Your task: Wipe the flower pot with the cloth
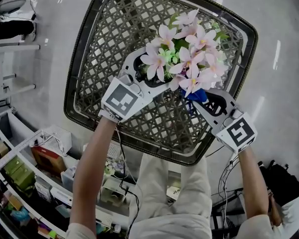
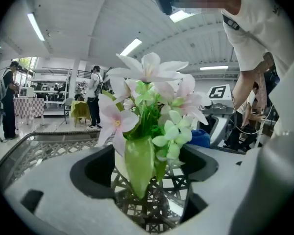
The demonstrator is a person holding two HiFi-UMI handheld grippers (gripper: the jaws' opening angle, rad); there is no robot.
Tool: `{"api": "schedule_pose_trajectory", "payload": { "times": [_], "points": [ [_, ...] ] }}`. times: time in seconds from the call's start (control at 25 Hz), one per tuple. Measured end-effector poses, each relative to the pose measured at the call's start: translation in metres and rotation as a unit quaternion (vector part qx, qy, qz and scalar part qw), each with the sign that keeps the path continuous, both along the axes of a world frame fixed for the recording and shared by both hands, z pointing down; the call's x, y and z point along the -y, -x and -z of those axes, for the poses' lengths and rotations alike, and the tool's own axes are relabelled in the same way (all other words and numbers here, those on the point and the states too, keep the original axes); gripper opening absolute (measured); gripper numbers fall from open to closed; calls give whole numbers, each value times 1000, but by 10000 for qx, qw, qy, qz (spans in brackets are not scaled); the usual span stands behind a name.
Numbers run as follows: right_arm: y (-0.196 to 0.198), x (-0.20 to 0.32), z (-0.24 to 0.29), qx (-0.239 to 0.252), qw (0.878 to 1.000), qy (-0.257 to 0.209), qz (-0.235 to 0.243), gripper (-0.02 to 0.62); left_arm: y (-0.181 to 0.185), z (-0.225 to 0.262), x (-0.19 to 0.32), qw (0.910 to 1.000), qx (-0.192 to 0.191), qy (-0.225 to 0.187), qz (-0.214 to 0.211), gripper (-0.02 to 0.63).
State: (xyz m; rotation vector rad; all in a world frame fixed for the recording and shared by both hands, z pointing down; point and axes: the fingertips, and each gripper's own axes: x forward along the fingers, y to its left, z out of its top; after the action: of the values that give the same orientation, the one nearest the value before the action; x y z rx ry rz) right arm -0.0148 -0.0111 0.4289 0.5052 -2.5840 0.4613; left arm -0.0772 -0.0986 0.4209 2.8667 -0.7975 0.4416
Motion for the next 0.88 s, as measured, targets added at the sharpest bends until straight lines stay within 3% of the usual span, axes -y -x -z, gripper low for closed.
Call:
{"api": "schedule_pose_trajectory", "payload": {
  "times": [0.16, 0.4, 0.44, 0.48, 0.52, 0.72, 0.88],
  "points": [
    [-9, 0, 7, -81, 9993, 102, -338, 120, 9, 6, -22, 9995, 0, 219, 209, 433],
    [-22, -13, 25, -8, 9989, 141, -437, 120, 2, 17, -69, 9974, 58, 575, 420, 419],
    [-25, -16, 31, -15, 9988, 141, -475, 120, 2, 23, -76, 9965, -20, 656, 524, 380],
    [-28, -18, 37, -14, 9985, 143, -526, 120, 4, 32, -82, 9949, -139, 736, 669, 215],
    [-31, -20, 44, -3, 9983, 143, -573, 120, 5, 42, -87, 9931, -258, 792, 825, 92],
    [-46, -23, 83, 49, 9970, 80, -768, 120, 2, 80, -109, 9892, -40, 981, 1084, 25],
    [-54, -16, 122, 158, 9955, -77, -933, 120, -12, 129, -123, 9846, -385, 1169, 1240, 23]
  ]
}}
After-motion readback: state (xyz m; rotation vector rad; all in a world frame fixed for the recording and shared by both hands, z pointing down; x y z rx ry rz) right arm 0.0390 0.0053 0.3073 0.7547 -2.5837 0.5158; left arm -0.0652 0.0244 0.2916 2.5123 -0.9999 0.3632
